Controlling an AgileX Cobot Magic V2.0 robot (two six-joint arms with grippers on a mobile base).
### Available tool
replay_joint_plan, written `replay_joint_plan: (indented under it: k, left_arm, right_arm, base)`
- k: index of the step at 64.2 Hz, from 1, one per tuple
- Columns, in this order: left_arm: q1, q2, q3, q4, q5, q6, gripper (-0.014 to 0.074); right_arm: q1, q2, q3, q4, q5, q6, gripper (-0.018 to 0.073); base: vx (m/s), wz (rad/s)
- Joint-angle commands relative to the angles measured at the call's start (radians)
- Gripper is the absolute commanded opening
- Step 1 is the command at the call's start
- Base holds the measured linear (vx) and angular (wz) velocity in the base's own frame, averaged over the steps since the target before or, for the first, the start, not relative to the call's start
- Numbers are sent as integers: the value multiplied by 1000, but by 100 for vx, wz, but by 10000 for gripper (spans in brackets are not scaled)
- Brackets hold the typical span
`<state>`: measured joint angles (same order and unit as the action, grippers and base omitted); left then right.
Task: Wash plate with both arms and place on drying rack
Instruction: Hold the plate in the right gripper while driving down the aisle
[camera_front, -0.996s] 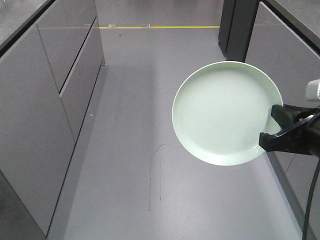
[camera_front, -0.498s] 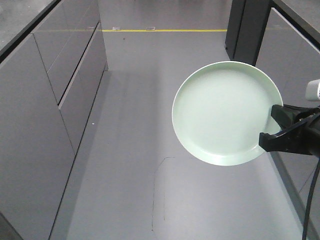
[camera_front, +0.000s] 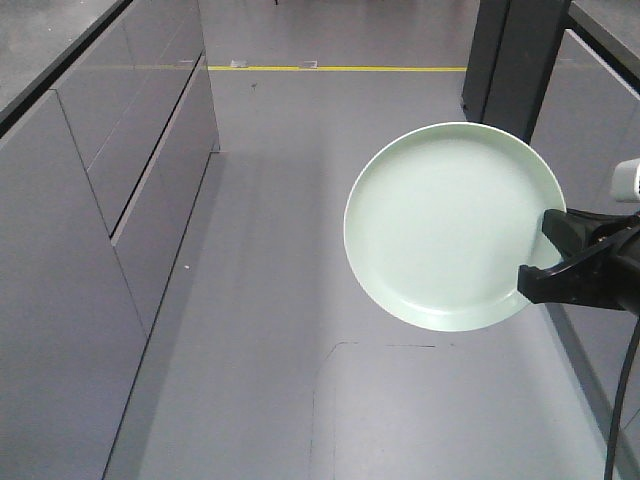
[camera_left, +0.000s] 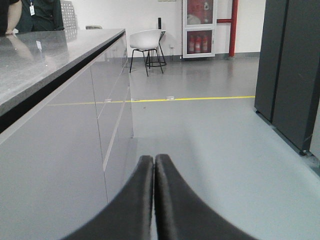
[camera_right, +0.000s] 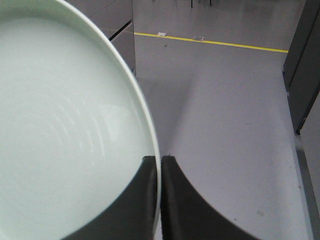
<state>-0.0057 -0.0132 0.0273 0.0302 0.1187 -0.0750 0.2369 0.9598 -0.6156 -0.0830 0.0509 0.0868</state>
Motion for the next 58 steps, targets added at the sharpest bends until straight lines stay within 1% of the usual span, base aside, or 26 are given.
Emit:
replay_joint_plan:
  k: [1, 58]
  left_arm:
    - [-6, -13, 15, -8, -69, -11, -6]
    - [-6, -13, 15, -8, -69, -11, -6]
  right_arm:
    - [-5, -14, -30, -7, -80, -7, -10]
    - [-5, -14, -30, -7, -81, -7, -10]
  base:
    - [23, 0]
    - [23, -2]
